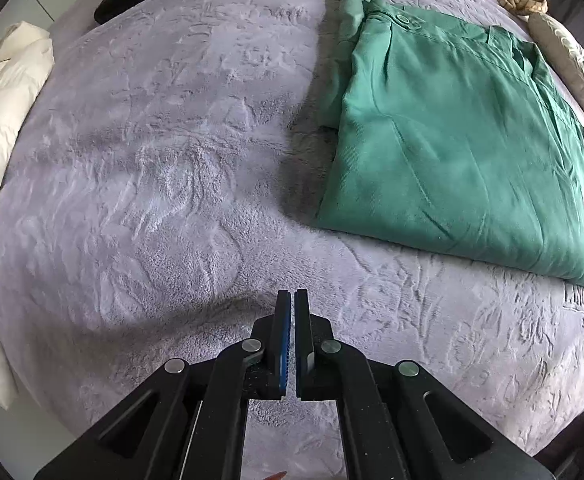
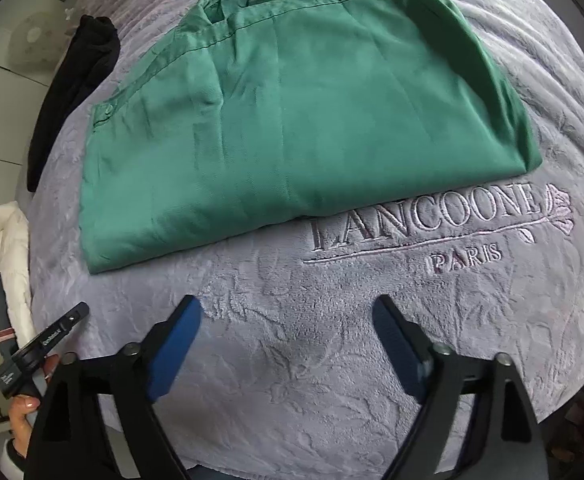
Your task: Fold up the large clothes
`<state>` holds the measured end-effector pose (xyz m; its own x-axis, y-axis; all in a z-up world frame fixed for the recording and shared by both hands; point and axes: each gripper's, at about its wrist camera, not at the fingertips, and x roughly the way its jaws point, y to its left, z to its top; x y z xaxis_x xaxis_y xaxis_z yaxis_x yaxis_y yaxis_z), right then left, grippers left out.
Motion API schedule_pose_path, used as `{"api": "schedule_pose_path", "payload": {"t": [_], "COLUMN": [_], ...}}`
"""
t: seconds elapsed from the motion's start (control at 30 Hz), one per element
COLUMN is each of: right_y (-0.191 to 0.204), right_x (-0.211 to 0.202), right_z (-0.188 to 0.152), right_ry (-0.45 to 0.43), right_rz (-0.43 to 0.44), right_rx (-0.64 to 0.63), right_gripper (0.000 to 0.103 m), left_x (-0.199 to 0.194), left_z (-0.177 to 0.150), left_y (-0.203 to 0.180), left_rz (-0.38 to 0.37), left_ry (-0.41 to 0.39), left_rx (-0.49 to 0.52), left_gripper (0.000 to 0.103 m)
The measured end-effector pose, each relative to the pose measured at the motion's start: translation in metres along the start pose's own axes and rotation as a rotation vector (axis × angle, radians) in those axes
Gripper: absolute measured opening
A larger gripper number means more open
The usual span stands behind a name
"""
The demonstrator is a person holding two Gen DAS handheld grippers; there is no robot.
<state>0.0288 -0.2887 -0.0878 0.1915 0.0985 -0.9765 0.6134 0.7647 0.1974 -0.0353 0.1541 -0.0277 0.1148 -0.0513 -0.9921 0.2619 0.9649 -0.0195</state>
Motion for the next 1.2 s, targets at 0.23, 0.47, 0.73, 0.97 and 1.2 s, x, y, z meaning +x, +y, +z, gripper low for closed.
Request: {"api": "schedule_pose_path", "payload": {"t": [0.23, 0.47, 0.73, 0.97, 1.2], "right_y": [0.006, 0.013, 0.022, 0.026, 0.026], "right_x": [-0.001, 0.004, 0.007, 0.010, 0.009], "right_z": [-0.004, -0.010, -0.013, -0.016, -0.014], "right_ry": [0.002, 0.020, 0.027, 0.034, 0.034], "right_rz": [0.007, 0.025, 0.048, 0.072, 0.085], "right_rx": [-0.013, -0.019, -0.032, -0.030, -0.027], "right_gripper": [0.103, 0.103, 0.103, 0.103, 0.103], "left_x": [0.013, -0.001, -0.023, 0.008, 0.078], "left_z": [-0.003, -0.005, 0.002, 0.016, 0.041], "left_y": [0.008, 0.016, 0.031, 0.003, -0.043], "left_rz": [-0.064, -0.297, -0.391, -0.441, -0.249], "left_ry": [0.002, -0.093, -0.202, -0.277, -0.222], "left_rx": [-0.045, -0.145, -0.177, -0.139, -0.053], "left_gripper": [0.002, 0.002, 0.048, 0.103, 0.103]}}
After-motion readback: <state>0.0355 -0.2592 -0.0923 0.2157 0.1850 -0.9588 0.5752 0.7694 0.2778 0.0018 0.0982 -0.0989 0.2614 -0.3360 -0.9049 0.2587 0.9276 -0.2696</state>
